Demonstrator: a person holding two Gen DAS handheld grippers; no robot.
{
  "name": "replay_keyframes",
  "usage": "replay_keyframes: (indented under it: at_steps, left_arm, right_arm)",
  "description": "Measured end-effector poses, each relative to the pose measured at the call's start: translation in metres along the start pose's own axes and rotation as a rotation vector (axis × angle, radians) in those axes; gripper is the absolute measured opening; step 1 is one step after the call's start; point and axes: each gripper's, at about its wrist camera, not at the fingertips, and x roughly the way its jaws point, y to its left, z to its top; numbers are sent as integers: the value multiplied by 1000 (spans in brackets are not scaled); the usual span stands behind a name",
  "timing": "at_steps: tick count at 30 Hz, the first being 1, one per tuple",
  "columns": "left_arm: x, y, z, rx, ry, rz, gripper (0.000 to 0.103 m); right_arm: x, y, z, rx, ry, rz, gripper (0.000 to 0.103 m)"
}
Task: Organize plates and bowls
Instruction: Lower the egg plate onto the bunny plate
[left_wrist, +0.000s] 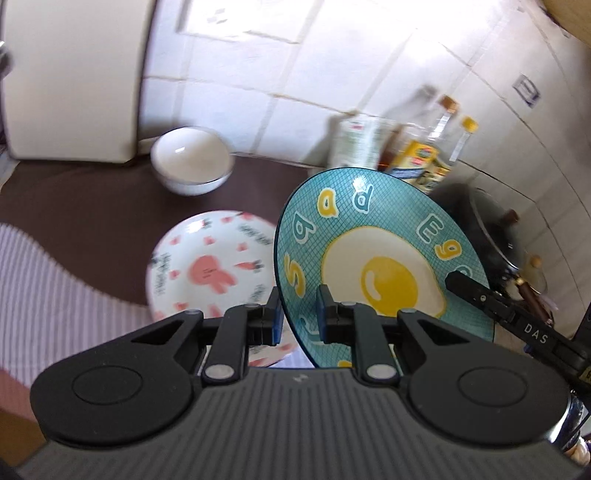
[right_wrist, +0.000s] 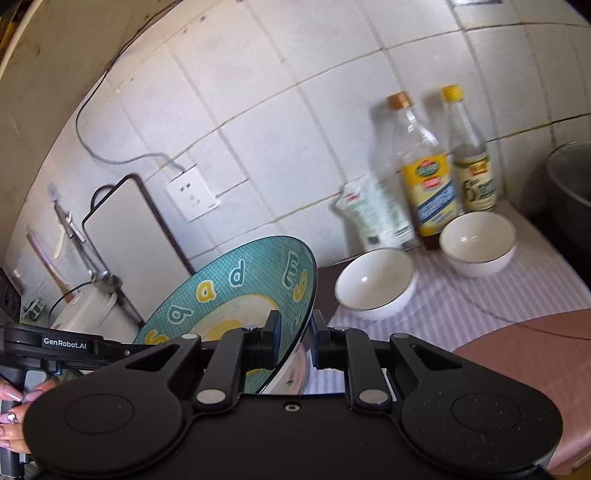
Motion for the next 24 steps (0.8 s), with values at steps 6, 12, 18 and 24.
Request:
replay_keyframes:
  at_steps: [6, 12, 18, 24]
  left_arm:
    - [10, 40, -5, -49, 34, 58, 16]
    - [25, 69, -6, -63, 44, 119, 16]
    - [50, 97, -5, -107, 91, 123, 16]
    - [71, 114, -2, -136, 126, 123, 17]
  right_arm:
    - [37, 14, -17, 5, 74, 39, 20]
    - [73, 18, -42, 59, 100, 63, 20]
    - [103, 15, -60, 127, 115, 65, 20]
    - [128, 19, -63, 100, 168, 31, 20]
